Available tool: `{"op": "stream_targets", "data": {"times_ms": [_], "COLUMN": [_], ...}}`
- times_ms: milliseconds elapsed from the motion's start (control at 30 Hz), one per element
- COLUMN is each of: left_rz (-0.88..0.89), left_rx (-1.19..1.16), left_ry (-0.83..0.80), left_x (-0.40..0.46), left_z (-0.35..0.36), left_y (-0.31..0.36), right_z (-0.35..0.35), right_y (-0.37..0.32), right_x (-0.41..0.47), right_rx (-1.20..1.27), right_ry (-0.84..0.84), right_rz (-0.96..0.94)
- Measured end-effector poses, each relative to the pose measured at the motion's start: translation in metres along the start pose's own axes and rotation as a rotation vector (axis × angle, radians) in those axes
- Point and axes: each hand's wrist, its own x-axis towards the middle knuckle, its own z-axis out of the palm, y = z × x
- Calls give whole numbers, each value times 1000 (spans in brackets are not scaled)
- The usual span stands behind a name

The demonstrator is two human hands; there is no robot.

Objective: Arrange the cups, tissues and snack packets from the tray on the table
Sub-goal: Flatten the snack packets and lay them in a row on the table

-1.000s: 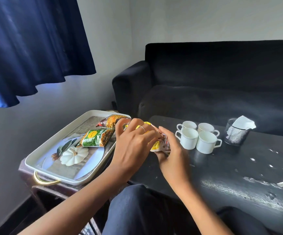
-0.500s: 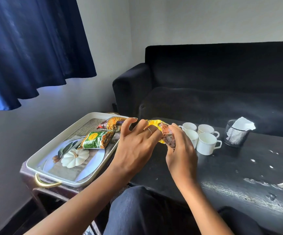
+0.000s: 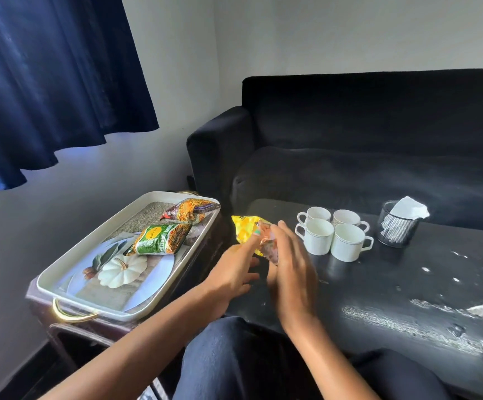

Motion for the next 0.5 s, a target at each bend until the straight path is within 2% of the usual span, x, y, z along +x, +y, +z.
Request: {"op": "stream_targets", "data": {"times_ms": [33,167,300,367,500], "left_rz": [42,208,281,346,465], "left_rx": [-63,-150,-100,-68,132], "left_ry": [3,207,268,258,180], "left_x": [3,15,17,15,13], "left_z": [3,-4,-19,-24,-32], "left_y": [-4,-11,-7,-5,-2], "right_z": [1,5,3,0,-8], "right_y": [-3,-11,-16,-16,-6], "right_x": [-3,-8,-7,-3,10], "right_rx": [2,37,173,235,427], "right_ry": [-10,-68,-253,-240,-119], "right_rz": [-28,-128,-189,-160,22]}}
